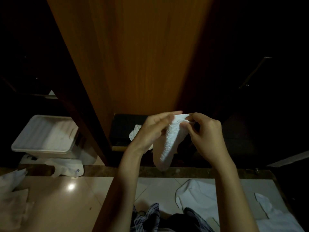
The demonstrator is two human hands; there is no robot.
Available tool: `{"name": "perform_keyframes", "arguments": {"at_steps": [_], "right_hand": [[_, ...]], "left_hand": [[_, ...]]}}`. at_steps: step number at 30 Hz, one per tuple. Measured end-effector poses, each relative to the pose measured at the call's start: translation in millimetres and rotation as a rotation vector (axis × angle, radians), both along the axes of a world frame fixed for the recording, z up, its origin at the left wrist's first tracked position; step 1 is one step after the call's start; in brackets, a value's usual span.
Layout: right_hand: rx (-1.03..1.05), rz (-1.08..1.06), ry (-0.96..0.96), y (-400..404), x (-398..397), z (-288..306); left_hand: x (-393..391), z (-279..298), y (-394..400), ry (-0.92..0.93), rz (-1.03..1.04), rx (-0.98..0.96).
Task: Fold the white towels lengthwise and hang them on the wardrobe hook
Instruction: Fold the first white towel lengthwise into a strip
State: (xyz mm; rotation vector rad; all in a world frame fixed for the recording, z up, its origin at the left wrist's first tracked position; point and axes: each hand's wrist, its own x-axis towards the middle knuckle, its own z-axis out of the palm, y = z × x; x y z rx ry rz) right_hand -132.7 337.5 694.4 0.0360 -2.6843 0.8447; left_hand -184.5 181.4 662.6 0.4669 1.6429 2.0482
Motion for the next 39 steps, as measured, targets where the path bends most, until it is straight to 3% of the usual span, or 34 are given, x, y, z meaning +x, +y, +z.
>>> {"name": "perform_keyframes", "arguments": {"at_steps": [8, 16, 19, 24, 30, 36, 39], "right_hand": [[-0.060, 0.043, 0.021, 3.4, 5.4, 0.8], [-0.390, 0.213, 0.041, 4.1, 8.8, 12.6], [-0.549, 0.277, 0.041, 4.1, 8.3, 16.9], [-0.807, 0.253, 0.080, 5.4, 7.8, 16.3], [-0.868, 0.184, 0.055, 9.5, 2.2, 7.8], [-0.916, 0.013, 0.158, 5.2, -12.4, -4.9], [-0.997, -0.031, 0.069, 3.0, -20.9, -17.5]], "left_hand": [[-1.5, -4.7, 1.8, 0.233, 0.112, -0.070], [-3.0, 3.3, -8.4, 0.351, 0.083, -0.145], [-0.3, -2.1, -6.0, 0.289, -0.013, -0.177], [-1.4, -14.6, -2.3, 0.209, 0.042, -0.191], [-2.3, -20.5, -0.4, 0.143, 0.014, -0.181], [-0.2, -30.3, 7.9, -0.001, -0.143, -0.198], [-2.2, -33.5, 17.8, 0.003, -0.091, -0.267]]}}
